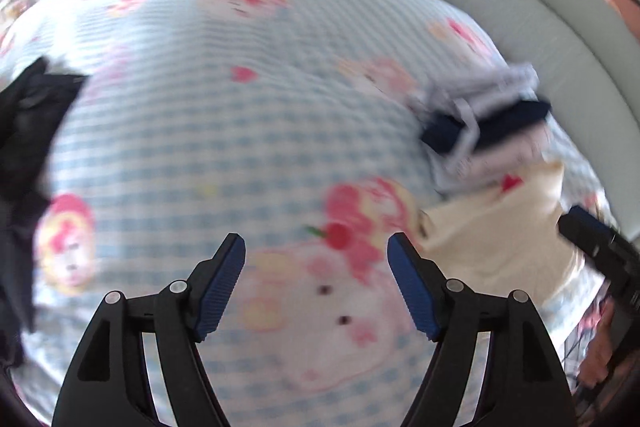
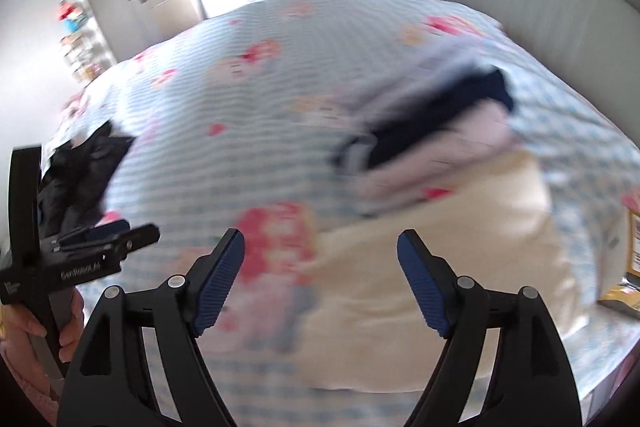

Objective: Fold clothes

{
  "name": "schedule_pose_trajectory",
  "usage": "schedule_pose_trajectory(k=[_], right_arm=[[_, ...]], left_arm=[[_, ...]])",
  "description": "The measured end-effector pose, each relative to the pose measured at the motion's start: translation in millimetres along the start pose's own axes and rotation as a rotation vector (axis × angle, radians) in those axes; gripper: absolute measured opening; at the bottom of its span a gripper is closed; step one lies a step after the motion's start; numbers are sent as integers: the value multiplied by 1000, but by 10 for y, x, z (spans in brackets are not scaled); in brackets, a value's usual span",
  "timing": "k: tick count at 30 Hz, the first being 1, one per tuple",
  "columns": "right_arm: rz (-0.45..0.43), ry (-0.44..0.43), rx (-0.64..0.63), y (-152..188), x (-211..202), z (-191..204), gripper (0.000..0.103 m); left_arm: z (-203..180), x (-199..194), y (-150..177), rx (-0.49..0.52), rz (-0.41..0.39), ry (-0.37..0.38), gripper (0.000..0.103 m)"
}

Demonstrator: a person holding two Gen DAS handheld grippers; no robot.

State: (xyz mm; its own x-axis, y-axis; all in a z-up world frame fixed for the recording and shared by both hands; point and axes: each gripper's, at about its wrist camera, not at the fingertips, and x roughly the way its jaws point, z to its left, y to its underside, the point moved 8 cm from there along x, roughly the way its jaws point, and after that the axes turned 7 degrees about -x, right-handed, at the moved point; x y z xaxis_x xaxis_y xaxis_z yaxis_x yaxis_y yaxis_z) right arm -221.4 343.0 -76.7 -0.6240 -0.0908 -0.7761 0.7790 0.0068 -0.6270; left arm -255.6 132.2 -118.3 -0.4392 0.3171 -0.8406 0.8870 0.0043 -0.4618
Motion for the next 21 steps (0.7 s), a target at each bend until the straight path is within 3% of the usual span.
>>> schedule_pose_trajectory(k=[3,7,11,16,21], right_arm=[[-11,-22,-76,-92,-3,543,80],[-40,-83,-86,-131,-70,1147,80],[-53,-66,-154,-79,-123,1643,81],[-52,-79,-185,102,-233,1957,85],[-16,-77,-153,407,-435,2056,85]], left_arm=[[385,-248,-69,-30,-43,-37,79],[872,-608,-109,-56,-101,-95,88],[1250,-916,-29,-79,-150,-143,89],[1637,-1244,316,-115,-217,-216,90],[1768,-1522,738,-153,-252,-280,90]])
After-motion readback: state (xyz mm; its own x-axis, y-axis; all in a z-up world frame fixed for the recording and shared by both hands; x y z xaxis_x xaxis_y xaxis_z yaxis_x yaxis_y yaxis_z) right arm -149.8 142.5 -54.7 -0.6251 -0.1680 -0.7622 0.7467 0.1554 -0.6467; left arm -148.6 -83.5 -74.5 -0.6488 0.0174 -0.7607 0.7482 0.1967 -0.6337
